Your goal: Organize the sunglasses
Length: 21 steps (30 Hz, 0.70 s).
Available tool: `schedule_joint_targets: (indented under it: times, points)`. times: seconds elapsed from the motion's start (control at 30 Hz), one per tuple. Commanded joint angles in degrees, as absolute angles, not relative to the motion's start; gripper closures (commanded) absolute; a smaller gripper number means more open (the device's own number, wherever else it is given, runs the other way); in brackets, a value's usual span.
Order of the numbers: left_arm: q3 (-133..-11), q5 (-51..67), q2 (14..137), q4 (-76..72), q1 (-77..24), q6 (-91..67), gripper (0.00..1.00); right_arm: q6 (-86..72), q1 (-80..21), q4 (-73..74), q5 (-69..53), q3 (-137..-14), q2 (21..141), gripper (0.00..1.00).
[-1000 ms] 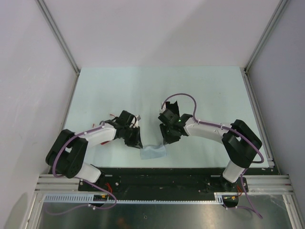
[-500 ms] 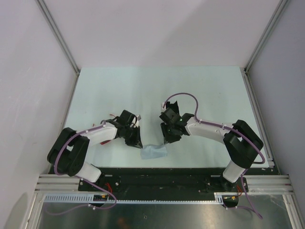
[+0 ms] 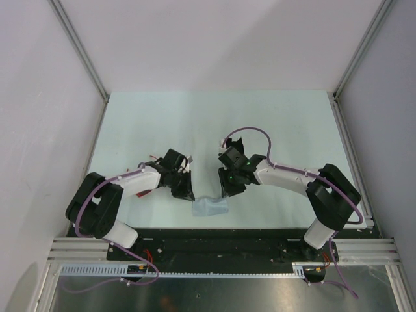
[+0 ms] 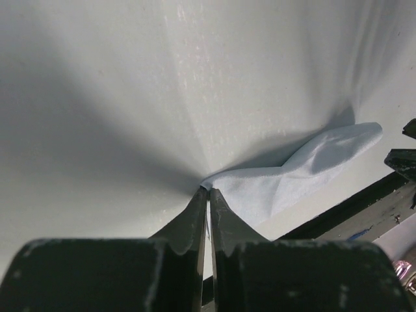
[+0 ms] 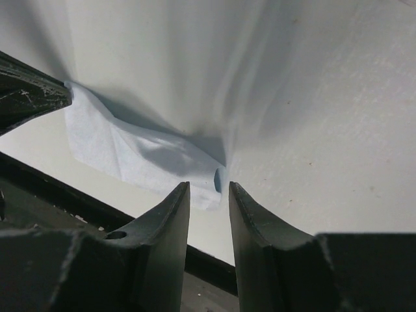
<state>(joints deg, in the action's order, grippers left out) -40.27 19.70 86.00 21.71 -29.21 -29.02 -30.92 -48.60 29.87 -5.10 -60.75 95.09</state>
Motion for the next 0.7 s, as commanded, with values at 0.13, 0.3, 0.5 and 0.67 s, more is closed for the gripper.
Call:
schedule_joint_targets:
  times: [0.13, 0.3, 0.5, 0.67]
  points:
    - [-42.10, 19.16, 86.22, 21.01, -29.09, -30.15, 0.95, -29.62, -47.90, 28.30, -9.23, -60.64, 97.38, 0.65]
    - [-42.10, 18.98, 86.31, 21.09, -29.09, -30.32, 1.00, -29.53, -47.81, 28.39, -8.44, -60.64, 98.09, 0.66]
    - [-42.45, 18.90, 86.40, 21.09, -29.09, -30.23, 0.99, -29.44, -47.29, 26.28, -8.61, -60.64, 98.70, 0.78]
    - [-42.98, 18.46, 85.61, 21.09, -29.18, -29.88, 1.00, -29.44, -47.11, 26.10, -9.23, -60.65, 98.61, 0.94]
